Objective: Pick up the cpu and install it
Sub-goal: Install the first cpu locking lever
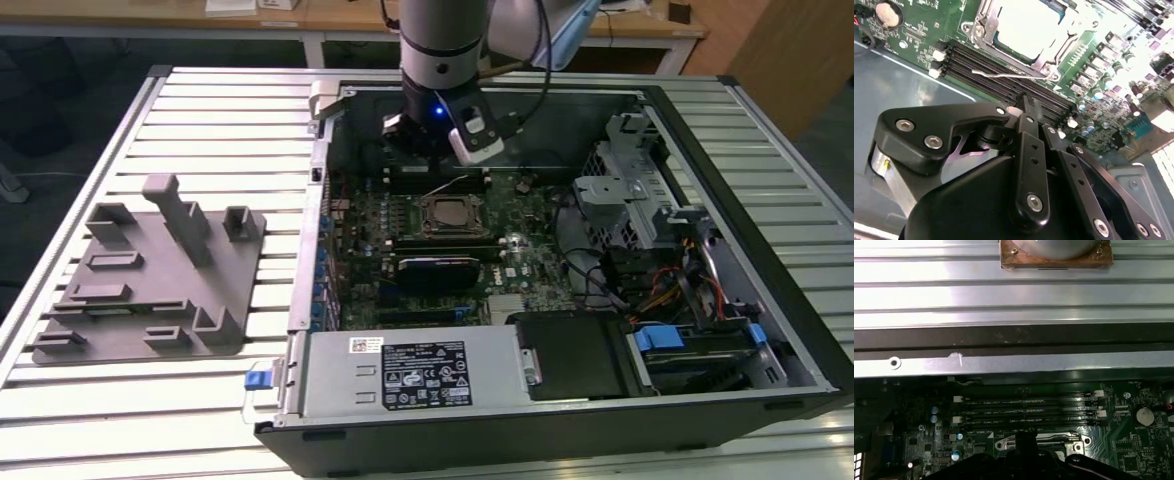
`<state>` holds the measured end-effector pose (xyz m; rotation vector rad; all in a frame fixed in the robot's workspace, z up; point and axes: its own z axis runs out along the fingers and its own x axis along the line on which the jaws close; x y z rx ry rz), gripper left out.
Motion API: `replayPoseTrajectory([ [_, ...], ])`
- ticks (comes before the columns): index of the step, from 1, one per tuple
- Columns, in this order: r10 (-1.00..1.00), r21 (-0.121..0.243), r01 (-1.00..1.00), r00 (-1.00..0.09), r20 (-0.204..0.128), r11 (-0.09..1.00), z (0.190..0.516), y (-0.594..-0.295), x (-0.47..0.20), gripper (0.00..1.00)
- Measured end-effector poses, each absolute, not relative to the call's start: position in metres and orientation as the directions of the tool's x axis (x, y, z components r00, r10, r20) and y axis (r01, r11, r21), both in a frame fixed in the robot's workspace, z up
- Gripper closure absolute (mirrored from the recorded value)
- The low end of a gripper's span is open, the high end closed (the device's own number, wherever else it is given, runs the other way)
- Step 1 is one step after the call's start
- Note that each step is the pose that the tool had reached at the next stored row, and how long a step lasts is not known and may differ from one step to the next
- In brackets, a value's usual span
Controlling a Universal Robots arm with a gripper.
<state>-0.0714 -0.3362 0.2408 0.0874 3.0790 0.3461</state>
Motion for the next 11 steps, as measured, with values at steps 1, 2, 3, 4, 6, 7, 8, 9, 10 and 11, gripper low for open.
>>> replayPoseTrajectory([
  [1, 0.063, 0.223, 0.053, -0.997, -0.038, 0.973, 0.2396, -0.3363, -0.0712, 0.89],
  [2, 0.065, 0.223, 0.055, -0.997, -0.040, 0.973, 0.2384, -0.3364, -0.0709, 0.89],
  [3, 0.067, 0.223, 0.056, -0.997, -0.041, 0.973, 0.2371, -0.3364, -0.0707, 0.89],
  [4, 0.069, 0.223, 0.058, -0.997, -0.043, 0.973, 0.2357, -0.3364, -0.0703, 0.89],
  [6, 0.073, 0.223, 0.061, -0.996, -0.046, 0.973, 0.2337, -0.3364, -0.0693, 0.89],
  [7, 0.075, 0.223, 0.062, -0.996, -0.047, 0.973, 0.2328, -0.3364, -0.0686, 0.89],
  [8, 0.076, 0.223, 0.064, -0.996, -0.047, 0.973, 0.2321, -0.3364, -0.0676, 0.89],
  [9, 0.078, 0.223, 0.066, -0.996, -0.047, 0.973, 0.2315, -0.3364, -0.0666, 0.89],
  [10, 0.081, 0.223, 0.069, -0.996, -0.047, 0.972, 0.2309, -0.3364, -0.0656, 0.89],
  [11, 0.085, 0.222, 0.072, -0.995, -0.047, 0.972, 0.2303, -0.3364, -0.0650, 0.89],
])
